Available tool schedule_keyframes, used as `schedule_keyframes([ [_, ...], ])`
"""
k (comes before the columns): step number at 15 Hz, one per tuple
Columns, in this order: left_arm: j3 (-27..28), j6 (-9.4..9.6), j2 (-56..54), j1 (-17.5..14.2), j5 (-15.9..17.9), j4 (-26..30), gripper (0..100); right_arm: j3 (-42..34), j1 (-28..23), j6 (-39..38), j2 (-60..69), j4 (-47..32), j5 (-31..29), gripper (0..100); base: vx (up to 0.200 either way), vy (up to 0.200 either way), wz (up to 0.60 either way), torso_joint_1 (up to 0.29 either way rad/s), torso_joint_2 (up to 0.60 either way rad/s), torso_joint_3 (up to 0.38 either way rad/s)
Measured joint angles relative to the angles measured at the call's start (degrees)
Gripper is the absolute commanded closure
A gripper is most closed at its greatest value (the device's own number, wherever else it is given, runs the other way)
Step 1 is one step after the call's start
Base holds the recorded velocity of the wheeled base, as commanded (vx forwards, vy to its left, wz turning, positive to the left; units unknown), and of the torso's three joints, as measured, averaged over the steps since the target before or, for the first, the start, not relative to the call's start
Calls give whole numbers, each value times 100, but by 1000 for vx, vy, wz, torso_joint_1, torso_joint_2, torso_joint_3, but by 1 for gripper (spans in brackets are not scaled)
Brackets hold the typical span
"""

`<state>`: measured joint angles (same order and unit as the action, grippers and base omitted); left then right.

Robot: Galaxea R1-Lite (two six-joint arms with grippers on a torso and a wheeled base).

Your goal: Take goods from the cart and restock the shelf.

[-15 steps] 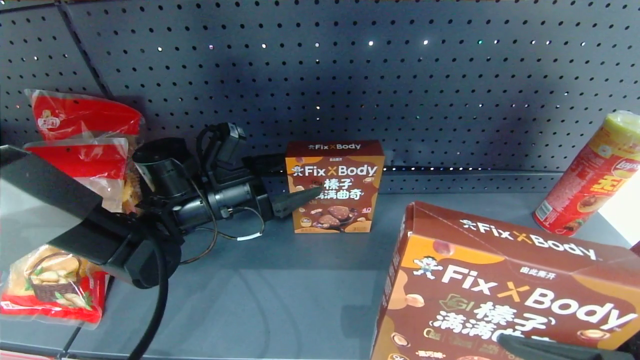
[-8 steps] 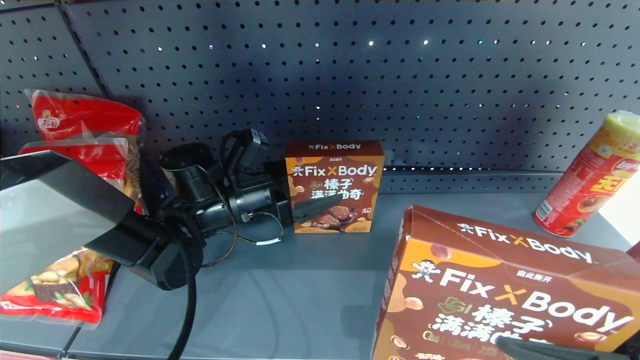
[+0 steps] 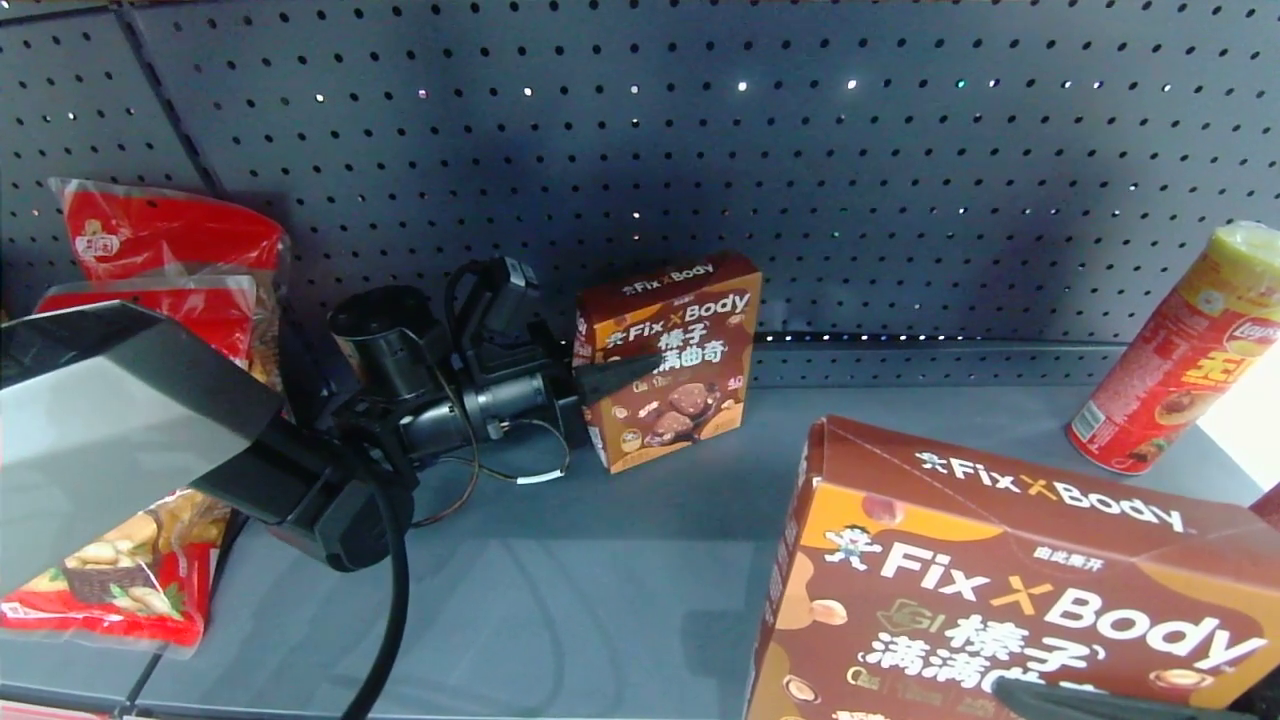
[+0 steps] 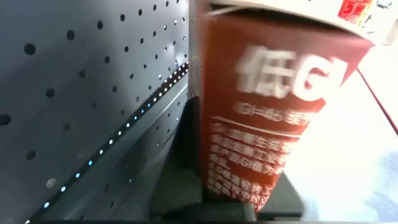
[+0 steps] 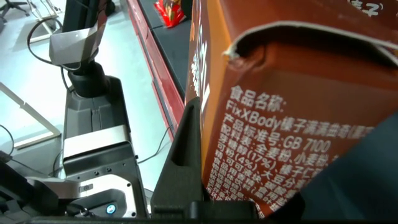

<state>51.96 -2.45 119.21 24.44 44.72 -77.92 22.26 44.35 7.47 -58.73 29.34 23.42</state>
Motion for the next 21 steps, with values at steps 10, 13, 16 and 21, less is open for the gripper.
schedule_keyframes([
  [10,-1905,18,-1323,306,745,-158,100,116,-69,-15,-85,76,-87,100,0,0,0,0,0,0],
  [13,-2826,27,-1982,389,901,-156,100,174,-183,-23,-79,71,-178,100,0,0,0,0,0,0],
  [16,-3044,34,-2260,468,925,-151,100,100,-378,-26,5,65,-278,100,0,0,0,0,0,0],
  [21,-2927,29,-2233,527,877,-150,100,-211,-588,-146,361,57,-345,100,0,0,0,0,0,0],
])
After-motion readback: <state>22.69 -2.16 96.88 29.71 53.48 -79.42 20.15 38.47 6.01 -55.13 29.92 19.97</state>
